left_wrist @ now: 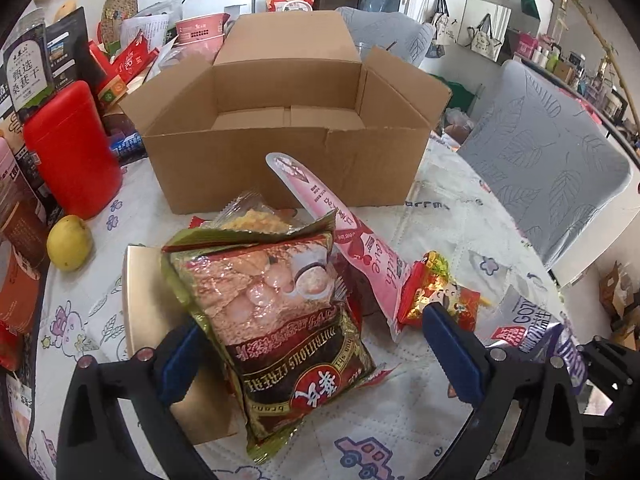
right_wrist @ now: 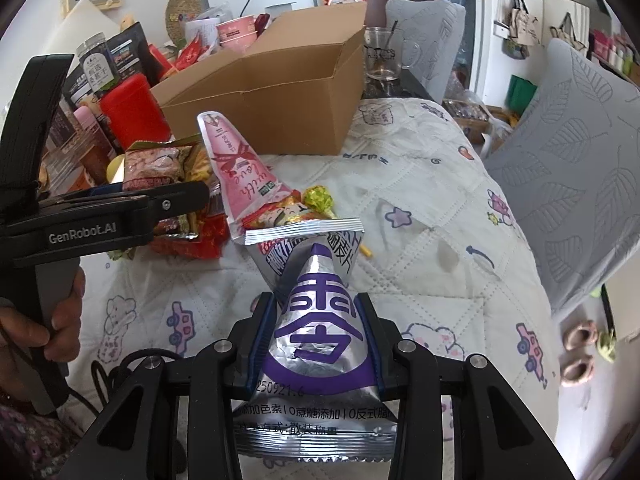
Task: Organize snacks
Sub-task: 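Grasp the brown-and-red cereal bag with the left tool while the right tool holds the purple bag, then carry both held bags over the open cardboard box with both tools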
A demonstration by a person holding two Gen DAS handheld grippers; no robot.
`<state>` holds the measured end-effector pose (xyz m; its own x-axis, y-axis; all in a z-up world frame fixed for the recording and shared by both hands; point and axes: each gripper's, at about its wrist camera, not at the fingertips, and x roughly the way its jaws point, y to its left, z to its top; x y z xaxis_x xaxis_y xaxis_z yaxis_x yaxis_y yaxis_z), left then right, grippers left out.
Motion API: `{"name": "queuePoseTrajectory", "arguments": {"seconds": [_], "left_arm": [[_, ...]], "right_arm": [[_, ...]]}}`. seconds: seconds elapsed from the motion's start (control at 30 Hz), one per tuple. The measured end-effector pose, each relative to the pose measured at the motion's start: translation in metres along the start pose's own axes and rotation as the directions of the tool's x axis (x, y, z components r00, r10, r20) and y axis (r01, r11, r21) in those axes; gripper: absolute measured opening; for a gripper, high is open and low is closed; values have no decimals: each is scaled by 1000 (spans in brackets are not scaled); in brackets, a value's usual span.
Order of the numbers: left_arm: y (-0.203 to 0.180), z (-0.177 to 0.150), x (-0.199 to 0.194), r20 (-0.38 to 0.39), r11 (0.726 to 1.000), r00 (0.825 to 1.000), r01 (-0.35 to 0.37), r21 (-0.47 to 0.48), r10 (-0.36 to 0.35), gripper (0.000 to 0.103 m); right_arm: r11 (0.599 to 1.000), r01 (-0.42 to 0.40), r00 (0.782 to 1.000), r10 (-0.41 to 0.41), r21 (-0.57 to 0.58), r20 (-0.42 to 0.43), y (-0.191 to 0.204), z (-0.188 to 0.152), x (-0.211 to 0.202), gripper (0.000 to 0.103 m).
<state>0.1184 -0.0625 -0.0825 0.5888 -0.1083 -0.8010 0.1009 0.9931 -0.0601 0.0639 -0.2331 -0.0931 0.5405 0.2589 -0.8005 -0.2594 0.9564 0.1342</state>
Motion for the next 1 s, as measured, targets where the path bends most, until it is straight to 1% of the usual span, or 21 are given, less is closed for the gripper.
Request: {"name": "queuePoseTrajectory", "arguments": {"seconds": [0.03,0.07,0.1,0.13,0.2,0.3,0.4,0.57,0.73,1.0], "left_arm": [[-4,-1,8,-29,999,999,-42,22,42,91],[-5,-3,12,-41,996,996,-77,42,79,83],[-7,-5,13,-23,992,993,-115,61,116,75],[-6,-7,11,-7,990,992,-125,62,126,71],[0,-8,6,8,992,993,-117,44,117,59],[10,-9,-1,11,996,996,-84,13,84,52],[16,-12,-8,9,998,998,-57,-5,57,49],[22,-18,-22,17,999,1000,-9,-32,9,49],[24,-29,-45,45,999,999,25,-28,-24,49],[35,-52,-71,53,996,995,87,-35,-85,49]], "right_arm": [[1000,1,1000,-1,-2,-2,-1,0,1,39],[1000,1,1000,-1,-3,-2,-2,0,1,39],[1000,2,1000,-2,-3,-2,-2,0,1,39],[1000,3,1000,-3,-4,-2,-2,0,1,39],[1000,0,1000,0,0,-2,-3,0,0,39],[1000,-7,1000,7,6,3,-2,0,-1,39],[1000,-13,1000,13,-1,6,2,-1,-1,39],[999,-31,999,32,-13,19,10,-4,-5,39],[999,-40,999,41,-17,32,19,-9,-10,39],[998,-40,998,42,-39,51,40,-16,-20,39]]}}
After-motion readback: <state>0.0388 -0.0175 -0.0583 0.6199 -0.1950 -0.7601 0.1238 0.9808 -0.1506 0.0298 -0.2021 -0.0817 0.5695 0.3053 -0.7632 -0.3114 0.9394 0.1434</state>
